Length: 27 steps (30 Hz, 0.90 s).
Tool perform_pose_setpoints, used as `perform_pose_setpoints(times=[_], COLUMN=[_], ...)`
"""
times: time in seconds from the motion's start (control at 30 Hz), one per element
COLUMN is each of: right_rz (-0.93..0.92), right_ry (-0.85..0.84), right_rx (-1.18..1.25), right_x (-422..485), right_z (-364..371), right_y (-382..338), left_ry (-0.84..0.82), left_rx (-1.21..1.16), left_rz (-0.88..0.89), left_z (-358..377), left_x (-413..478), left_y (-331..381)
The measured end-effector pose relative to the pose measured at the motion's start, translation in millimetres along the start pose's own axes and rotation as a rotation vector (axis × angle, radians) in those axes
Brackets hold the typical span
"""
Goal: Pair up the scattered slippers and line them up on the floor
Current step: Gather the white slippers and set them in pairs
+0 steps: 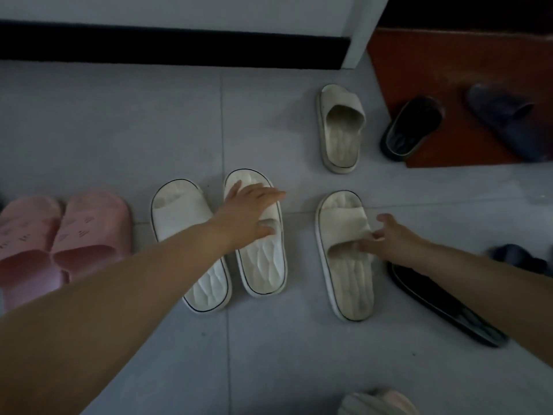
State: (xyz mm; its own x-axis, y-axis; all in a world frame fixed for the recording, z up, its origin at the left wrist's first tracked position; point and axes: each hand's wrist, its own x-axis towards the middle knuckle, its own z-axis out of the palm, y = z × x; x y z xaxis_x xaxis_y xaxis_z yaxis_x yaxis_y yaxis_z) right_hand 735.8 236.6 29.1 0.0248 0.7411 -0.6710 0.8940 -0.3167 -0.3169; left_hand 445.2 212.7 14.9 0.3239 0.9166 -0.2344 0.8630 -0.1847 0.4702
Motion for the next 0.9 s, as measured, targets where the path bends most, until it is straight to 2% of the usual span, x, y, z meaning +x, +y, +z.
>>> perform_pose_setpoints(times=[0.1,0.17,0.27,0.47,0.67,0.83,0.9], right_rz=[-0.039,-0.083,-0.178,-0.227,-0.339,-0.375,-0.443], right_ry=[-0.028,-0.083,-0.152,0.046,0.148,0.097,0.097], right_rx=[0.205,0.259,0.095,-0.072,-0.201,-0.112,-0.097], right_x=[-11.4,-26.1,-58.9,-98.2,-7.4,79.4,108.9], right_z=[1.2,-7.0,-37.4,-115.8,-130.4,-125.1,-124.5], right_y=[-13.2,-25.1,-45.5,-51.2,-38.2,-40.7,-46.8], left_ry=[-0.024,-0.108,-0.187,-0.188,-0.153,-0.232,-0.244], left_rx=[-0.085,-0.183,-0.239,-0.237,-0.219,-0.12,-0.091], left_rz=[0.093,0.063,-0.021,-0.012,-0.014,-0.181,-0.282], left_z=[0.6,-6.2,-19.6,-40.5,-16.9,19.9,30.5], left_x=[12.4,14.0,5.4,9.2,47.2,57.0,62.0], left_y=[34.2,50.5,63.1,82.0,92.3,107.9,111.7])
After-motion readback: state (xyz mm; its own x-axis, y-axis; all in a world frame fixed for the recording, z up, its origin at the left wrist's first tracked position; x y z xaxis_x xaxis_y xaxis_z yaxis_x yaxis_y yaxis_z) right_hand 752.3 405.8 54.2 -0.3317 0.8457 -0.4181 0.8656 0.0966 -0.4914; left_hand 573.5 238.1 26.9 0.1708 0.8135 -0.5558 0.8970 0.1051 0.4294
